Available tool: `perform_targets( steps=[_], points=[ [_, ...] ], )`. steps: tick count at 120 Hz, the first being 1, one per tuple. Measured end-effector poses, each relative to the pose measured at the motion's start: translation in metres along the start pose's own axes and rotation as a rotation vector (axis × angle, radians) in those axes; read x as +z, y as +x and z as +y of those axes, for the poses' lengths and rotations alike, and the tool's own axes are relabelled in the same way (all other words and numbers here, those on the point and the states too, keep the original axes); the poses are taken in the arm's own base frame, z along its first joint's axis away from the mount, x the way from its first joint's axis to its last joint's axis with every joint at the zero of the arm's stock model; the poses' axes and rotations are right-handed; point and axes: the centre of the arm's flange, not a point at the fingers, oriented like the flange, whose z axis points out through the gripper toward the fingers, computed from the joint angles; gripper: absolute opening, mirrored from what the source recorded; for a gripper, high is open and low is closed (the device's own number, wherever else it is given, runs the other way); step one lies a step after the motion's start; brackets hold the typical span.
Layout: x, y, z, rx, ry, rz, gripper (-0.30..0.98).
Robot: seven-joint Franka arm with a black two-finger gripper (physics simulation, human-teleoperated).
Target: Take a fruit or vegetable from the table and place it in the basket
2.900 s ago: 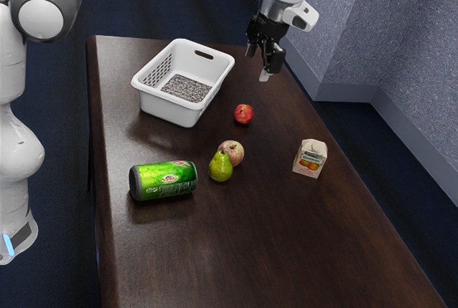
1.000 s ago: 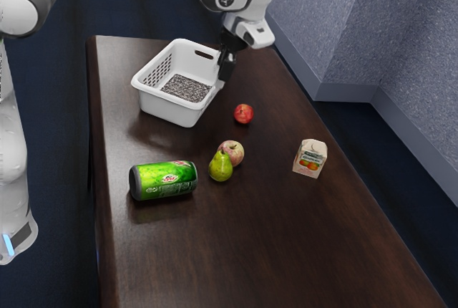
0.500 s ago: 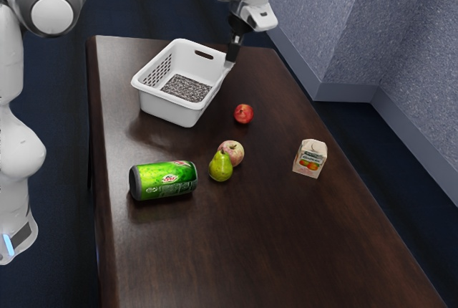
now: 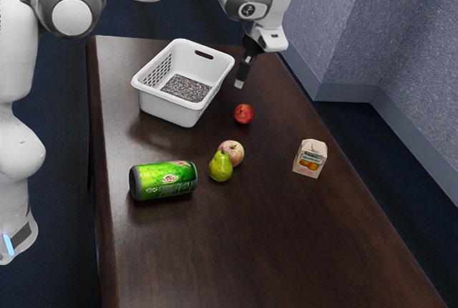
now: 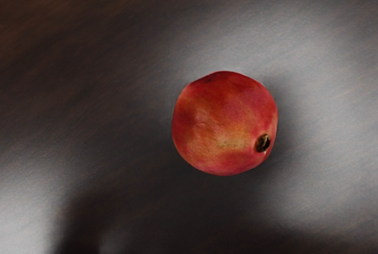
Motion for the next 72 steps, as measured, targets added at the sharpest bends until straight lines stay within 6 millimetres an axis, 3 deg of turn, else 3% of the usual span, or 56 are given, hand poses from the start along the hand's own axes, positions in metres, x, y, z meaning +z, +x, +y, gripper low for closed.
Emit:
perform_targets(
  steps=[72],
  points=[
    [0.053, 0.017, 0.019, 0.071, -0.072, -0.019, 0.69]
  ],
)
